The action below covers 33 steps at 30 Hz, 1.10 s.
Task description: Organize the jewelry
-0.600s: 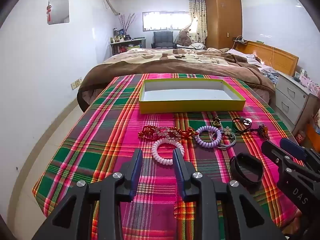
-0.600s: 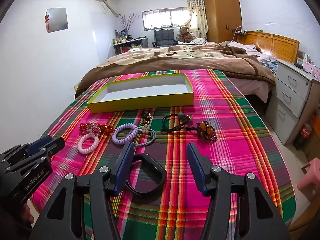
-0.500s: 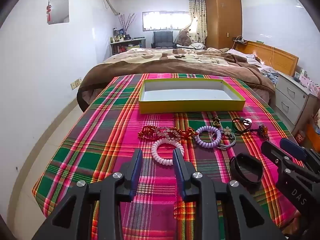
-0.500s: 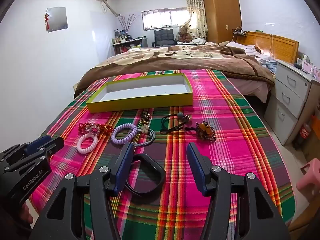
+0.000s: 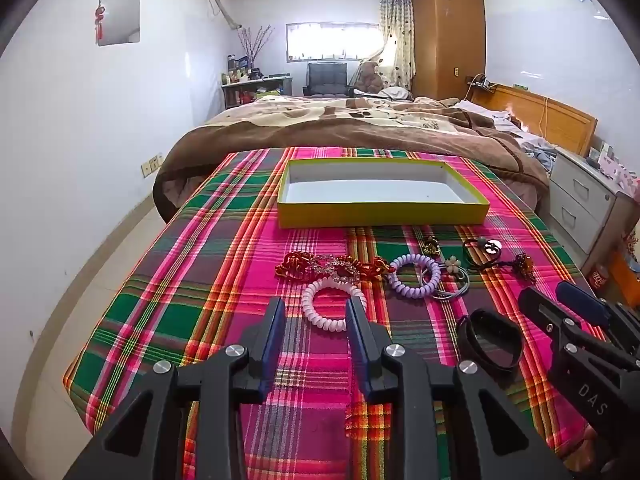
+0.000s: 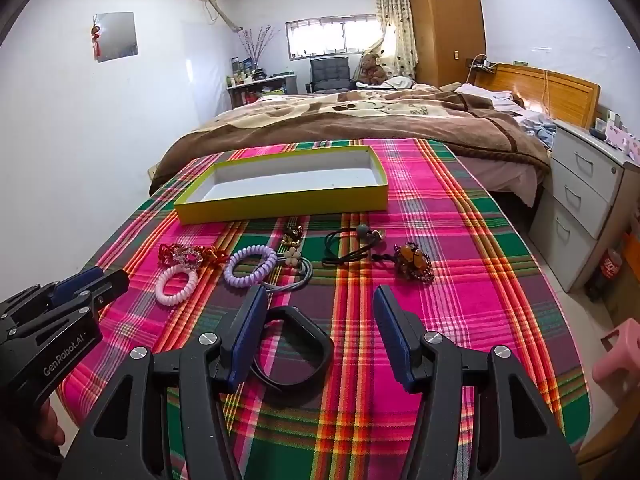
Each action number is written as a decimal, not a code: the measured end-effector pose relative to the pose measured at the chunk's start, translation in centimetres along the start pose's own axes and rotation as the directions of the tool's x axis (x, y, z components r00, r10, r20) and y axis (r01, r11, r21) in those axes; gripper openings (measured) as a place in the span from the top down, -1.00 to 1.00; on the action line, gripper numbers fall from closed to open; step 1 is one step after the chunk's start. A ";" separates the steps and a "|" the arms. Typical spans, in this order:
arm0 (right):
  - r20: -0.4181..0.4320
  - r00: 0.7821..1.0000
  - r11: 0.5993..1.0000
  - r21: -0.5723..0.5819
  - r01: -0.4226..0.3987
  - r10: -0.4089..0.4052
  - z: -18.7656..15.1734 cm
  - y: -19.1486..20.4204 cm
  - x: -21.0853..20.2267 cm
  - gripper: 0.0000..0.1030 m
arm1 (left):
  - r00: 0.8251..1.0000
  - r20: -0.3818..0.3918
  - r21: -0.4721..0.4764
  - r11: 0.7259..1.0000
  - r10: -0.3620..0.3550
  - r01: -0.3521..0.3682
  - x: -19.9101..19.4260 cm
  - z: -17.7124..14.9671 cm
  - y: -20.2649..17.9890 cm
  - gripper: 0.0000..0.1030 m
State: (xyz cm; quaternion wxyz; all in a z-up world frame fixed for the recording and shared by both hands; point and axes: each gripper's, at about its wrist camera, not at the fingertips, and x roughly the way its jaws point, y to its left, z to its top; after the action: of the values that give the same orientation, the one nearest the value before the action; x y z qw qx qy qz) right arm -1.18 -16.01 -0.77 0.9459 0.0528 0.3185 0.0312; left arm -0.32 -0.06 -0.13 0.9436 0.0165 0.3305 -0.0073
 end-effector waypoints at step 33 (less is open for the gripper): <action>0.009 1.000 1.000 -0.009 -0.001 0.001 0.0 0.3 -0.4 -0.08 | 1.000 0.008 0.001 1.000 -0.015 0.015 -0.9 0.6 0.4 0.40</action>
State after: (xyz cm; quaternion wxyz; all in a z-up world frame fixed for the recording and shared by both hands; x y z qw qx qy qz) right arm -1.52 -15.72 -0.47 0.9477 0.0488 0.3138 0.0329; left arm -0.67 0.27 0.90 0.9448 0.0143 0.3269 -0.0147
